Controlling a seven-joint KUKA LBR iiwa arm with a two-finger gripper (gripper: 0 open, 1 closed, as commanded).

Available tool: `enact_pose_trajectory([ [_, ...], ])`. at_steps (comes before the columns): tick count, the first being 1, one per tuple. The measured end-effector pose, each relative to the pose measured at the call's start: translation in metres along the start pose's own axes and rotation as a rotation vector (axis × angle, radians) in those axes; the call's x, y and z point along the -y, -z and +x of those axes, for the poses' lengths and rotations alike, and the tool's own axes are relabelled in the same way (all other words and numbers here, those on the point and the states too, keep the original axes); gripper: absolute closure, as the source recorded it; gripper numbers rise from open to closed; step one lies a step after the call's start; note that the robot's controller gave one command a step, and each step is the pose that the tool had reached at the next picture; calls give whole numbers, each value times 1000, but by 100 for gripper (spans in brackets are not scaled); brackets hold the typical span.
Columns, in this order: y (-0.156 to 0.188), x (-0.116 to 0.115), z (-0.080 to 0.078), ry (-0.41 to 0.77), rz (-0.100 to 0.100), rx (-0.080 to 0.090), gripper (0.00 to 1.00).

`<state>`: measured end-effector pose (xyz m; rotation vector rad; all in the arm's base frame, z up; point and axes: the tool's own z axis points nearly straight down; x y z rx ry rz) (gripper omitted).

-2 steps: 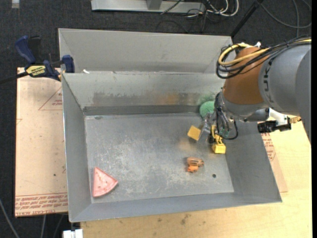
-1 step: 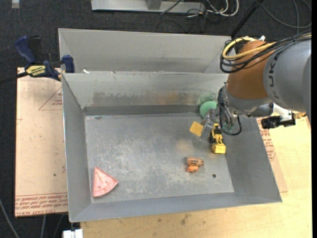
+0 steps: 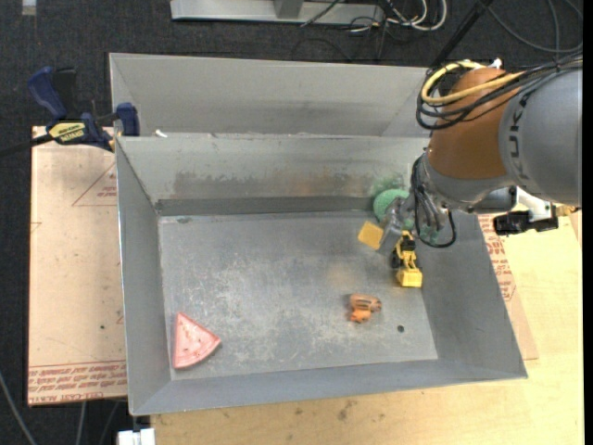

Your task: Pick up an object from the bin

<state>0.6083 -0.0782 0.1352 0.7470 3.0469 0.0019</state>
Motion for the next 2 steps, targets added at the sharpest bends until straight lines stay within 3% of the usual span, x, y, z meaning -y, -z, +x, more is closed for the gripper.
enact_pose_trajectory([
  [2, 18, 0, 0, 0, 0, 1, 100],
])
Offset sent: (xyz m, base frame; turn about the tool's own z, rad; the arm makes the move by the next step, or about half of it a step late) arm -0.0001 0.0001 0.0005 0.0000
